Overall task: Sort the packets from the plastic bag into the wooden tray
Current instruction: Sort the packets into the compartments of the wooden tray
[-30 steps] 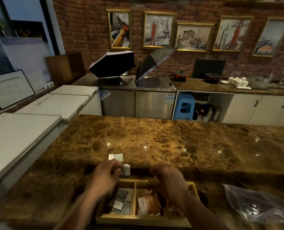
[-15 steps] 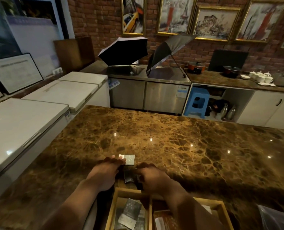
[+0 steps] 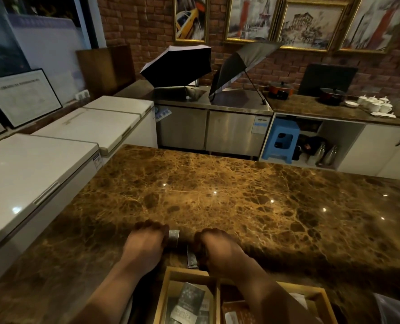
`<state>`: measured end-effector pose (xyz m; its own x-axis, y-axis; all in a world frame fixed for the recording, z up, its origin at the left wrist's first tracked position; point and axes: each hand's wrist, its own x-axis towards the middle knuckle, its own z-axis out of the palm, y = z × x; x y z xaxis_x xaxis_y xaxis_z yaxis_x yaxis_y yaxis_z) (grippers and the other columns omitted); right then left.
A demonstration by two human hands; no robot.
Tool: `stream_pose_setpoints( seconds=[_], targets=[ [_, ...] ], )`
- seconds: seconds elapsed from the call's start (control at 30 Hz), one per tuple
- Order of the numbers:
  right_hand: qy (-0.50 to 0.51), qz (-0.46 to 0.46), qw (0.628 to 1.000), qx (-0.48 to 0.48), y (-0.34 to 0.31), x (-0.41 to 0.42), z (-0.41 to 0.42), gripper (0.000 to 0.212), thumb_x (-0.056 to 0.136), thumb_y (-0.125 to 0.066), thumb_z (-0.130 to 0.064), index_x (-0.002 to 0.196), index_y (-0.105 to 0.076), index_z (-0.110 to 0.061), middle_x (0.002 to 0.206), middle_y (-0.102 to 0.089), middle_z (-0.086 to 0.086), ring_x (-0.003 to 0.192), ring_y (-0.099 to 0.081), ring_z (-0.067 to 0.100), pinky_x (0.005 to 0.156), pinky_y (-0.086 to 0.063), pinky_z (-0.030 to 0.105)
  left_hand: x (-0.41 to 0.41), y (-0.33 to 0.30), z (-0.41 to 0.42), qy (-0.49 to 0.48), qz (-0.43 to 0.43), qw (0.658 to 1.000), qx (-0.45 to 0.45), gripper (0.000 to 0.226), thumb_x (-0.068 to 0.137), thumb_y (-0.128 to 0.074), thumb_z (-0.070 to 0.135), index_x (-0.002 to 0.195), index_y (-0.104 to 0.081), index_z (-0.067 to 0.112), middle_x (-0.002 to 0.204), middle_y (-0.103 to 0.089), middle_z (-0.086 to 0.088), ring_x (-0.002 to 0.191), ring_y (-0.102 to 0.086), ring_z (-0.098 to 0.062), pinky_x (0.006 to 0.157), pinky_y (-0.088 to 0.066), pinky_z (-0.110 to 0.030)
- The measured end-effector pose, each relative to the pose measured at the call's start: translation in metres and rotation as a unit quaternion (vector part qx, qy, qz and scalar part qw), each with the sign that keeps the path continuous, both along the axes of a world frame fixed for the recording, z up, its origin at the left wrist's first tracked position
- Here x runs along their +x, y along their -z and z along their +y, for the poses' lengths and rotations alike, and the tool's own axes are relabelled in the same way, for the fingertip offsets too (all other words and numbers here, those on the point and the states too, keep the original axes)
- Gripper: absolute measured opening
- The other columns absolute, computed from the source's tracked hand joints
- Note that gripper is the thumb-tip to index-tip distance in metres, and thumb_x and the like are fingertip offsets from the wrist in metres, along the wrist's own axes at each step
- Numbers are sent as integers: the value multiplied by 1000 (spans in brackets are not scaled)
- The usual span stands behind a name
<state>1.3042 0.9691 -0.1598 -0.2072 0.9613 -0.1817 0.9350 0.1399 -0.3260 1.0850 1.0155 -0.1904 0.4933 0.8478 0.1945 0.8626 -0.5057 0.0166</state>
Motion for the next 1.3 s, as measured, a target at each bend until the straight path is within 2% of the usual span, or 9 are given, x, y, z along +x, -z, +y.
stream_pose_setpoints(
  seconds=[0.17, 0.37, 0.5, 0.6, 0.73, 0.87, 1.0, 1.13, 1.3],
  targets=[
    [67, 40, 997, -4, 3, -1, -7, 53, 90, -70, -18, 139, -49, -23, 138, -53, 5, 126, -52, 23, 104, -46, 34, -1, -9, -4, -52, -92, 990, -91, 25, 76, -70, 19, 99, -62, 26, 97, -62, 0, 89, -63, -24, 73, -49, -36],
    [147, 143, 978, 49, -14, 3, -22, 40, 90, -69, -15, 128, -60, -22, 124, -66, 0, 115, -62, 18, 98, -54, 34, -7, -30, -17, -96, -288, 942, -144, 30, 76, -73, 9, 67, -55, 31, 75, -66, 8, 70, -63, -13, 60, -51, -30],
    [169, 196, 963, 78, -31, 8, -35, 29, 90, -69, -9, 118, -68, -17, 110, -70, -1, 103, -65, 13, 75, -50, 12, 0, -66, -35, -87, -351, 907, -215, 23, 77, -79, 9, 74, -64, 26, 84, -70, 7, 79, -66, -10, 64, -50, -22],
    [189, 209, 956, 86, -38, 11, -44, 26, 89, -73, -10, 114, -70, -17, 106, -71, -3, 92, -63, 7, 61, -45, 9, 4, -81, -56, -28, -312, 906, -283, 18, 82, -77, 12, 84, -66, 26, 93, -67, 7, 86, -65, -7, 69, -51, -21],
    [231, 278, 930, 60, -45, 12, -62, 23, 86, -76, -7, 98, -69, -25, 95, -71, -9, 87, -68, 5, 74, -58, 22, 9, -82, -90, 22, -201, 928, -313, 18, 83, -76, 24, 87, -63, 36, 90, -64, 14, 81, -61, -1, 64, -47, -17],
    [221, 309, 924, 35, -46, 12, -75, 24, 84, -77, -6, 97, -69, -24, 101, -72, -4, 94, -71, 9, 82, -61, 28, 13, -71, -112, 11, -169, 948, -269, 21, 81, -78, 27, 81, -60, 38, 82, -66, 16, 73, -62, 4, 57, -46, -15],
    [218, 327, 920, -5, -45, 9, -84, 29, 83, -79, -6, 109, -69, -14, 108, -72, 5, 96, -72, 16, 75, -62, 28, 13, -70, -119, 2, -211, 958, -196, 23, 82, -77, 39, 95, -58, 41, 91, -64, 21, 85, -61, 4, 68, -48, -17],
    [193, 325, 925, -28, -47, -1, -88, 26, 84, -79, -8, 107, -70, -14, 107, -73, 7, 97, -72, 19, 86, -62, 39, 13, -74, -115, -1, -297, 921, -253, 39, 82, -78, 37, 114, -56, 43, 96, -70, 19, 88, -67, 1, 75, -55, -21],
    [176, 310, 932, -59, -49, -10, -94, 24, 99, -61, -14, 122, -66, -14, 116, -68, 9, 101, -70, 20, 80, -63, 33, 5, -73, -117, -7, -247, 942, -226, 23, 87, -73, 29, 99, -61, 44, 89, -68, 17, 82, -66, 1, 65, -45, -13]
  ],
)
